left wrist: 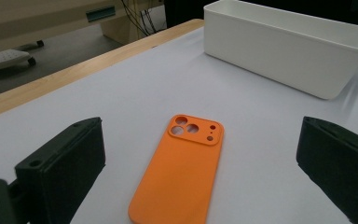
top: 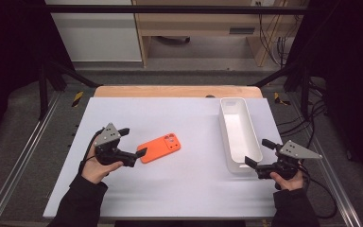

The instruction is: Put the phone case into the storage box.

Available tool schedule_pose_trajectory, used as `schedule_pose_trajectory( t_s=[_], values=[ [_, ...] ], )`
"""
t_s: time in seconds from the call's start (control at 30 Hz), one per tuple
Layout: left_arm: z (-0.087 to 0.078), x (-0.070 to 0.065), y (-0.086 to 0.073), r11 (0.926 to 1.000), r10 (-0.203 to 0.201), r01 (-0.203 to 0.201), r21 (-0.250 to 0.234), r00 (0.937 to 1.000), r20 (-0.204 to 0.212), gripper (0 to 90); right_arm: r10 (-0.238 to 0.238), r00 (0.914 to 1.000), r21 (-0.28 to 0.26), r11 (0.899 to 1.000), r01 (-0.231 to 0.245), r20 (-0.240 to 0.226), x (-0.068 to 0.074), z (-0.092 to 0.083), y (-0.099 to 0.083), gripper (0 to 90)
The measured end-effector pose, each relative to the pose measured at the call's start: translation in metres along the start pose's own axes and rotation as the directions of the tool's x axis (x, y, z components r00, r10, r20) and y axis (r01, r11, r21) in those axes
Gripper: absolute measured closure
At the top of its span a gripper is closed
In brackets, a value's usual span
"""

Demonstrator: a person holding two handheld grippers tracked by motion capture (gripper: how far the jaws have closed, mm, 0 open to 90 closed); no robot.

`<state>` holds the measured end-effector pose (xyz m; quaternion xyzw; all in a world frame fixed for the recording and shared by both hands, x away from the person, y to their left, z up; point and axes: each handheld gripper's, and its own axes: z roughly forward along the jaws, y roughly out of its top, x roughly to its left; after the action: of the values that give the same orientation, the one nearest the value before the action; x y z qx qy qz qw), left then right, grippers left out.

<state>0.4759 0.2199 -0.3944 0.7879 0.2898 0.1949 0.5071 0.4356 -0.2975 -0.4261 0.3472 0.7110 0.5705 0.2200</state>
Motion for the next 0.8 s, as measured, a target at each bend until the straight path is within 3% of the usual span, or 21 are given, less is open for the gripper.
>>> schedule_pose_trajectory(
  t_s=[0.3, 0.8],
  values=[
    [0.01, 0.002, 0.009, 1.0, 0.005, -0.005, 0.0, 0.9999, 0.01, 0.5, 0.001, 1.0, 0.0, 1.0, -0.001, 0.002, 0.0, 0.0, 0.0, 0.4],
    [0.034, -0.001, 0.02, 0.9984, 0.03, -0.031, 0.048, 0.9989, 0.036, 0.5, 0.0, 1.0, 0.002, 1.0, 0.0, 0.001, 0.0, 0.0, 0.0, 0.5]
  ],
)
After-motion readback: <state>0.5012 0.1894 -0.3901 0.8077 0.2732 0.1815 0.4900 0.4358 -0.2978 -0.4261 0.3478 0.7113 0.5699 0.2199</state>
